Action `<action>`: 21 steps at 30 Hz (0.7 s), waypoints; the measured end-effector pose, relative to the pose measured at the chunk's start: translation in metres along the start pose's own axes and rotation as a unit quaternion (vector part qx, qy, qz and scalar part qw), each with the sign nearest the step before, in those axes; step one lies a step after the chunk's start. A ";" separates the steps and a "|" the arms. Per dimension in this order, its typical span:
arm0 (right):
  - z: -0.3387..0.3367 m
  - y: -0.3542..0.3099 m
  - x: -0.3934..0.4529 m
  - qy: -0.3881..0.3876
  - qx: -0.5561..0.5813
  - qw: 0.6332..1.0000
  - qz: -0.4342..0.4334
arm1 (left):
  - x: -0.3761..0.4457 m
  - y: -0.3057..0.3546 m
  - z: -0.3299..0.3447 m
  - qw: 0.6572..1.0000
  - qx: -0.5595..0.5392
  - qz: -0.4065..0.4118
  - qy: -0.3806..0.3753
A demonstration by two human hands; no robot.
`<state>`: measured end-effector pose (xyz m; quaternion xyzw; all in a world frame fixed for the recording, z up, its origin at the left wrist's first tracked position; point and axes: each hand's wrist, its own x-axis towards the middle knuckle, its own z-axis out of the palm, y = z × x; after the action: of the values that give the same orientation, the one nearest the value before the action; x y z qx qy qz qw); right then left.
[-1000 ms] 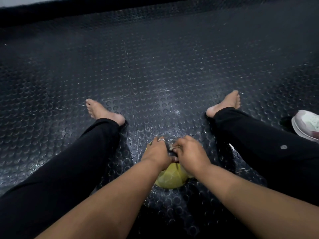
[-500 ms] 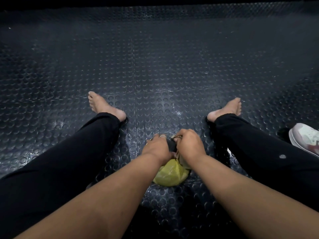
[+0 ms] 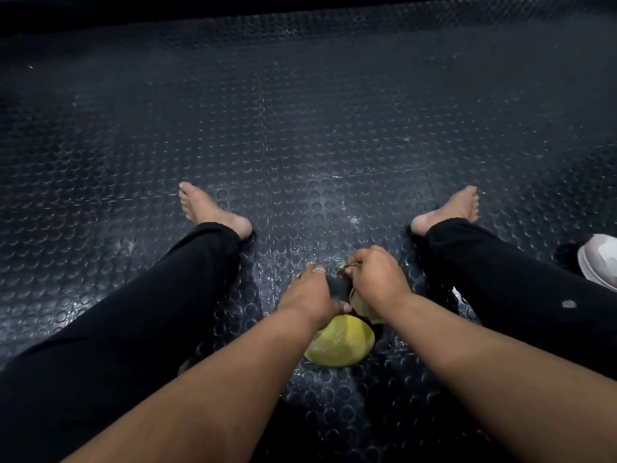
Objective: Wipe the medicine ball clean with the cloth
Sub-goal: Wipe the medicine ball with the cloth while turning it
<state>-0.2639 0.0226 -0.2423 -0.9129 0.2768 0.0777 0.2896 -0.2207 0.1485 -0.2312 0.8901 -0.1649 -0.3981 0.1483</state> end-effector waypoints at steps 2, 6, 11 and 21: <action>0.000 0.000 -0.007 -0.007 -0.011 1.000 -0.023 | 0.000 -0.001 0.001 1.000 -0.003 -0.001 -0.002; 0.001 0.005 -0.028 -0.006 -0.006 0.998 -0.068 | 0.003 -0.001 0.003 1.000 -0.008 -0.001 -0.004; -0.001 0.000 -0.002 -0.010 0.005 1.000 -0.008 | 0.001 0.002 0.008 1.000 0.012 0.009 0.001; 0.001 -0.001 -0.032 -0.010 0.012 0.999 -0.047 | 0.000 0.000 0.011 0.999 0.042 0.011 0.010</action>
<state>-0.2902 0.0380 -0.2329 -0.9206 0.2317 0.0696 0.3066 -0.2296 0.1468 -0.2383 0.8978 -0.1898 -0.3798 0.1169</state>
